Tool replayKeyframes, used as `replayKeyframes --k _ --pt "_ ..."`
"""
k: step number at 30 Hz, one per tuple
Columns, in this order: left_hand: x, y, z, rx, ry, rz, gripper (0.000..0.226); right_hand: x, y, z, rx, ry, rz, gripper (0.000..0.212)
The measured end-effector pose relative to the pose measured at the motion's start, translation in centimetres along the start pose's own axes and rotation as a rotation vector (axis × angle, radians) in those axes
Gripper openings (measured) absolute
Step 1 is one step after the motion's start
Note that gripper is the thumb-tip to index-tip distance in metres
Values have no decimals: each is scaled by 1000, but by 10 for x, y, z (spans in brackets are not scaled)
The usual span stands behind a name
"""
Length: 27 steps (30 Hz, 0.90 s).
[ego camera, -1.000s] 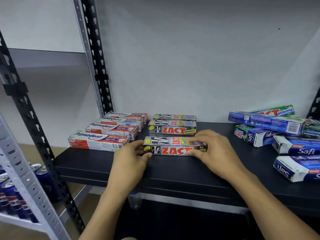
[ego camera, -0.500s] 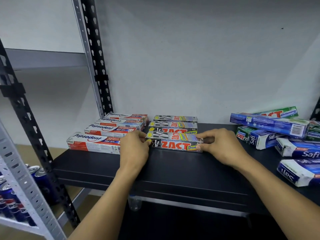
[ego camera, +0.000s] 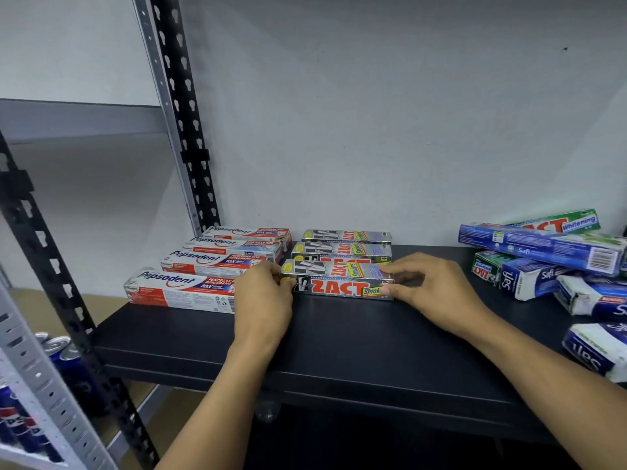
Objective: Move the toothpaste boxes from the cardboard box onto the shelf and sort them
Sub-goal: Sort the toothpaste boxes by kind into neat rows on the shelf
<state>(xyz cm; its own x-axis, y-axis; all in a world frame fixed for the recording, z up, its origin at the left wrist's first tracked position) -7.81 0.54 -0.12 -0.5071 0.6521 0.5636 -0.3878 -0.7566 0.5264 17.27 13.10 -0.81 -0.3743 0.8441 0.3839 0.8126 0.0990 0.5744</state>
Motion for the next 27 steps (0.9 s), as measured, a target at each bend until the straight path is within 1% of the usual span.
replayKeyframes --k 7,18,20,22,25,27 --pt "0 0 1 6 4 -3 11 0 -1 0 59 -10 14 35" --pt "1 -2 3 66 -2 -10 15 0 -4 4 19 -29 -8 36" --pt "0 -1 4 79 -16 -13 14 -1 -2 3 27 -37 -10 34" --pt "-2 1 9 113 -61 -12 17 0 4 3 86 -59 52 27" --pt "3 9 28 113 -207 14 27 9 22 13 336 -158 230 24" --pt "20 13 41 100 -275 3 24 20 28 23 366 -211 257 24"
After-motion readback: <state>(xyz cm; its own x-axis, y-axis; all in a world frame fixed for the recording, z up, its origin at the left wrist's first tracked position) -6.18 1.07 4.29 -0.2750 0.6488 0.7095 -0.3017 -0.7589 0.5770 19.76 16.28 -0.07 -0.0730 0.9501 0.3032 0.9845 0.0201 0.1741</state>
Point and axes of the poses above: each hand's wrist, its own x-axis towards the middle knuckle, its own y-axis out of the back of the hand, z = x × y, the point moved 8 cm from there along x, towards the middle knuckle, and after that the axes turned 9 degrees about -y, right-handed, at the moved point
